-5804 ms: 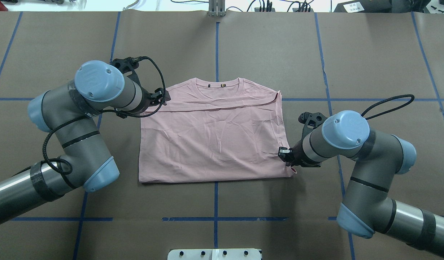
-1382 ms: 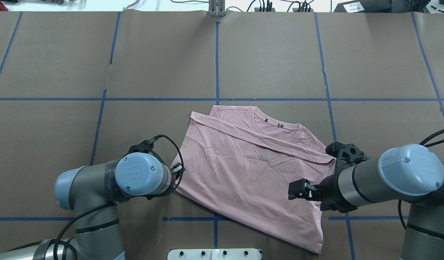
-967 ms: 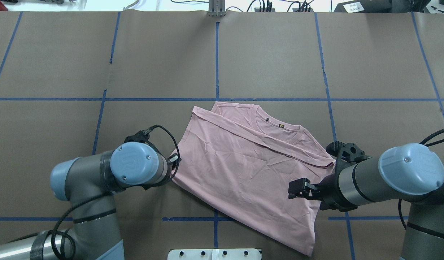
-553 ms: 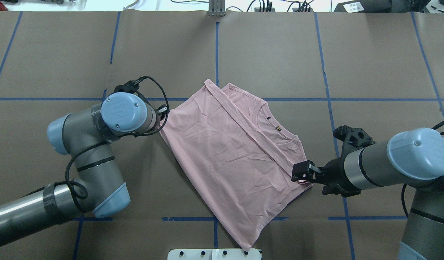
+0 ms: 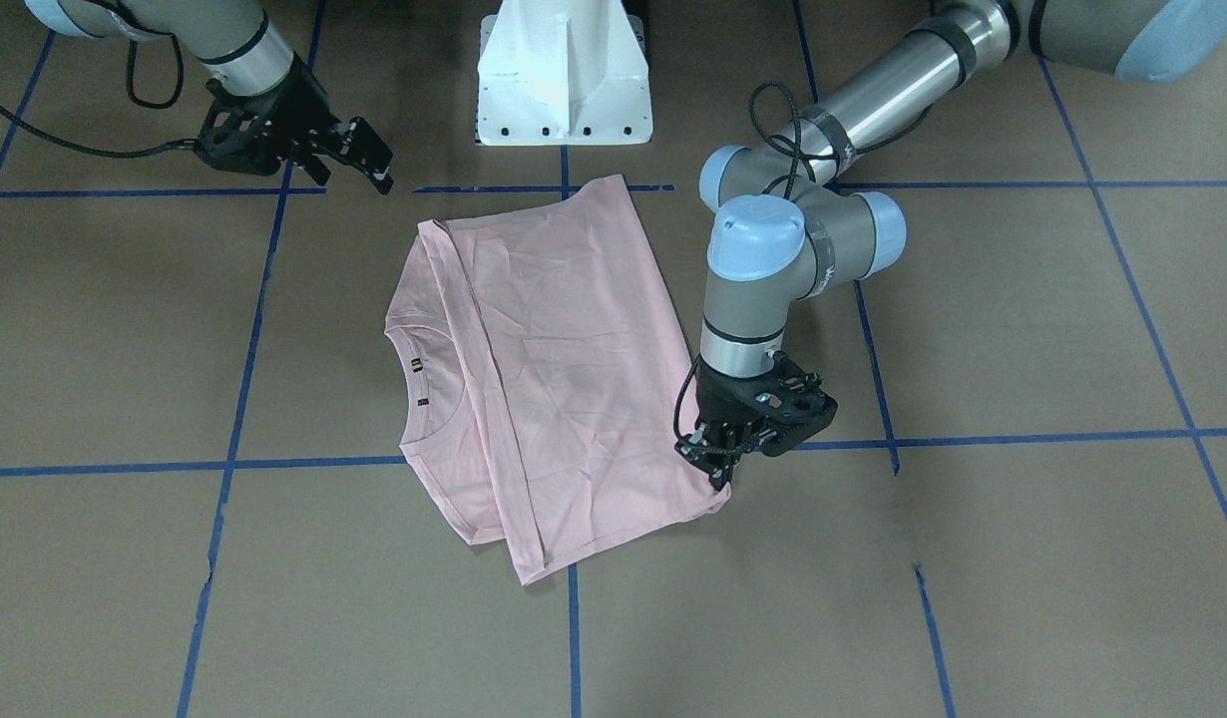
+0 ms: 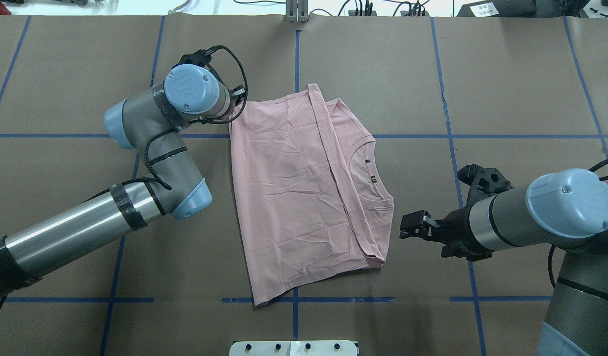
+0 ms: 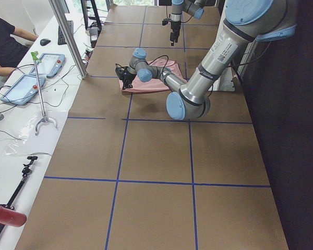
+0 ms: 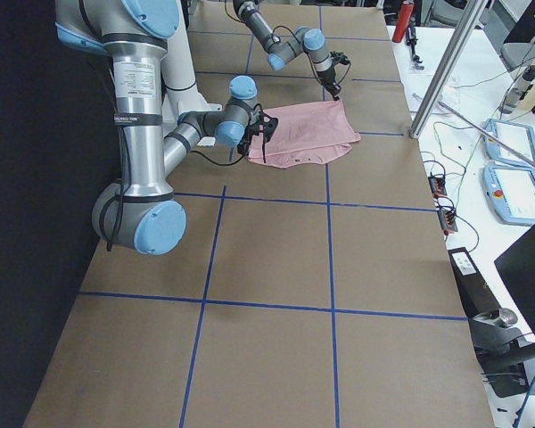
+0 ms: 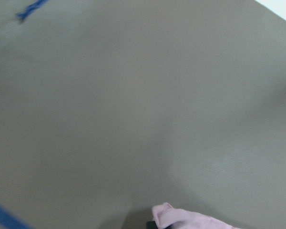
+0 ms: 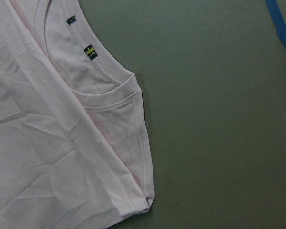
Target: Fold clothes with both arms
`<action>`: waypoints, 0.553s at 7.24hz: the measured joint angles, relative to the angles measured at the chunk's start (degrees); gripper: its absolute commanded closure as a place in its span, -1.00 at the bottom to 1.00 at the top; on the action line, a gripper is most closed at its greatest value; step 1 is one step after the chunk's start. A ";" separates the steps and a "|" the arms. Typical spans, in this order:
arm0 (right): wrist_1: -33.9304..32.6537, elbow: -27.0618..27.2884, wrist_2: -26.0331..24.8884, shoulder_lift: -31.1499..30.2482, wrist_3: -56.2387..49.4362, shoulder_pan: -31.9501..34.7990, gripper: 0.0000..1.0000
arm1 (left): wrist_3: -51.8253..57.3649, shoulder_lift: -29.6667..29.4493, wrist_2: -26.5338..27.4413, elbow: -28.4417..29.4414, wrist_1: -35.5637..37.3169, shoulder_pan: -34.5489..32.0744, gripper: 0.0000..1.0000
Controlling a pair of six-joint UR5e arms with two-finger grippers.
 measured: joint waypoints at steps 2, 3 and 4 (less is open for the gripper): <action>0.00 -0.47 -0.39 0.21 0.02 0.00 -1.00 | 3.40 -5.38 1.91 9.78 -8.10 -0.60 1.00; 0.00 -0.74 -0.42 0.56 0.00 -0.03 -1.00 | 5.32 -6.78 2.79 13.05 -10.63 -0.68 1.00; -0.04 -1.11 -0.38 1.35 -0.02 -0.03 -1.00 | 7.28 -7.34 3.28 14.80 -11.85 -0.76 1.00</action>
